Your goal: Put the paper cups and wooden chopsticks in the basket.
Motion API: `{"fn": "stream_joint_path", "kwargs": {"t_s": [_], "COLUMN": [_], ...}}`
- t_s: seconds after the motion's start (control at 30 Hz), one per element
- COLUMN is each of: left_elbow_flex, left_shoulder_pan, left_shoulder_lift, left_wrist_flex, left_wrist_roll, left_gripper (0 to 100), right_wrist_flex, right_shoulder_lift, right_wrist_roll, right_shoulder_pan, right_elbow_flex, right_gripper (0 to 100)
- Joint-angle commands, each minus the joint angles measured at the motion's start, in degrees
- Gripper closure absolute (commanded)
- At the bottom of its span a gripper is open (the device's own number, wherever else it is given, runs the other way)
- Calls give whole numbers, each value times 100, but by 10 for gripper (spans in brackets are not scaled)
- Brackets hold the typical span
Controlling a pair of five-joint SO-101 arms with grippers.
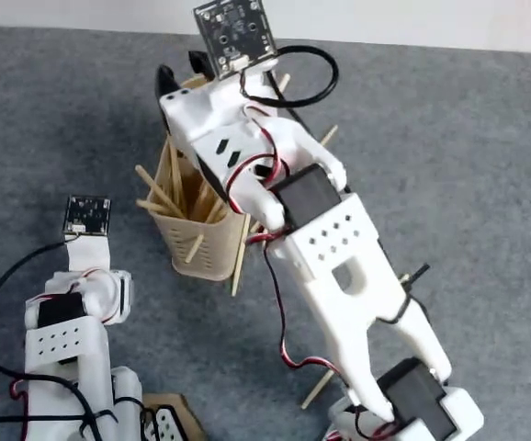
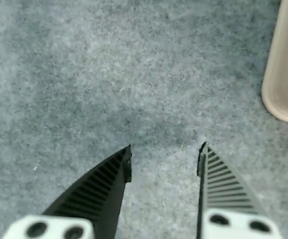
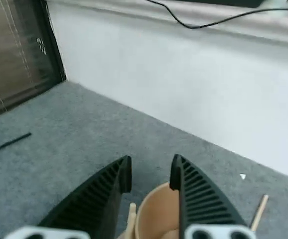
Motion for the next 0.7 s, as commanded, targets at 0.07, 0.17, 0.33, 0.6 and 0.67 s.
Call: {"fn": "stream_joint_path", "kwargs": {"t_s": [0.07,0.17,0.33,0.6,0.67], "left_elbow_flex": [-13,-13,-13,-4,-4], "left_shoulder_pan": [92,92,92,84,84], "left_shoulder_lift": [-4,-4,-4,13,13], "left_wrist_flex": [-79,-79,-79,-79,-79], "left_wrist_roll": [-53,-53,-53,-53,-53], "left_gripper": [765,765,765,765,765], "right_wrist_flex": [1305,2325,4312,5956,5982], "right_shoulder_lift": [-1156,-1481,-1525,-1859,-2062], "right_wrist_roll": [659,712,695,1213,1415], "right_shoulder_pan": [259,716,1692,2448,2413], "right_elbow_flex": [-866,-1516,-2264,-1007,-330], "right_gripper": [856,856,856,856,856]}}
